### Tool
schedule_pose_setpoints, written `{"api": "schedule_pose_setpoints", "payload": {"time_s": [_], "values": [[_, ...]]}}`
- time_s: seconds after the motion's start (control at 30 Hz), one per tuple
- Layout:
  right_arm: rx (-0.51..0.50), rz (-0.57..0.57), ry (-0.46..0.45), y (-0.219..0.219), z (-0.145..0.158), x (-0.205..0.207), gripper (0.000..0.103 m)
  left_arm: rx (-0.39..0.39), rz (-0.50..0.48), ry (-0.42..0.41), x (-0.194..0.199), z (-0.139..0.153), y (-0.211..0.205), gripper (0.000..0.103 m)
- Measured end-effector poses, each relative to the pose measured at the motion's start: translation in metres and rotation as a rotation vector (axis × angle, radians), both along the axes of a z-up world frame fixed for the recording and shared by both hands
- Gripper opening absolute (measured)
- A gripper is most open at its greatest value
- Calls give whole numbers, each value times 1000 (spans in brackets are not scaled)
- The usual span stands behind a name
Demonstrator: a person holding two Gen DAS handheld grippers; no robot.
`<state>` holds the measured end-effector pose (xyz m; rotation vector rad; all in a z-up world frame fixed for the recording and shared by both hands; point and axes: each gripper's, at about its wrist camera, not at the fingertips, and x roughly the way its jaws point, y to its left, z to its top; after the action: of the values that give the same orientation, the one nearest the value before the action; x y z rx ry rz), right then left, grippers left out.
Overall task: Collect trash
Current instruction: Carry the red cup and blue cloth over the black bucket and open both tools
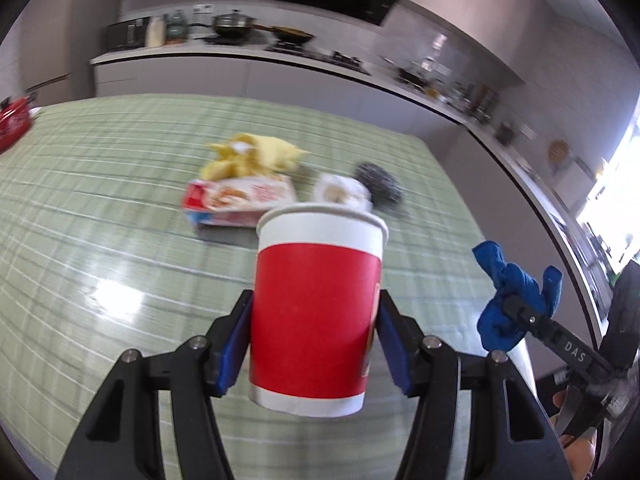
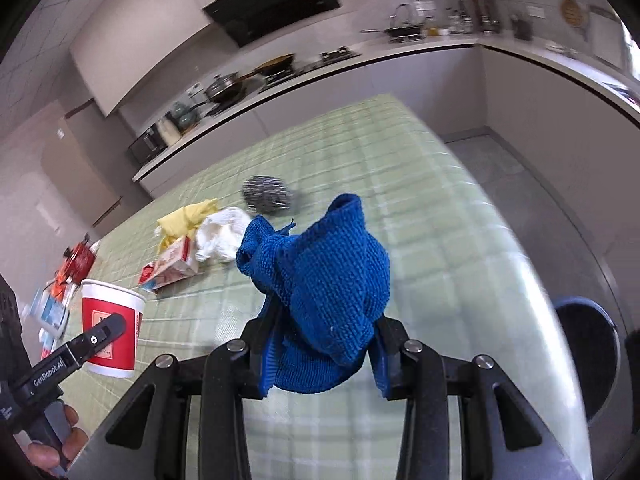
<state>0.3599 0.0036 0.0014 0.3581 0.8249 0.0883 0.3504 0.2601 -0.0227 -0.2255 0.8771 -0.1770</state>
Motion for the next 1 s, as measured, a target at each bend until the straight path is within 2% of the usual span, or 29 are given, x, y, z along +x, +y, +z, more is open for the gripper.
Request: {"api": "schedule_pose_setpoints", "payload": {"time_s": [0.2, 0.43, 0.53, 0.67, 1.0], "values": [[-10, -106, 20, -37, 0, -50, 40, -19, -124, 16, -20, -5, -42, 60], [-11, -200, 11, -96, 7, -105, 40, -20, -239, 8, -46, 4, -110, 60], [-10, -217, -2, -122, 9, -119, 40, -16, -265, -7, -58, 7, -143, 60], [1, -221, -5, -177, 5, -138, 40, -14, -279, -19, -69, 8, -197, 60], [-19, -212, 16, -311, 2, -166, 40, -36, -312, 14, -80, -2, -322, 60]]}}
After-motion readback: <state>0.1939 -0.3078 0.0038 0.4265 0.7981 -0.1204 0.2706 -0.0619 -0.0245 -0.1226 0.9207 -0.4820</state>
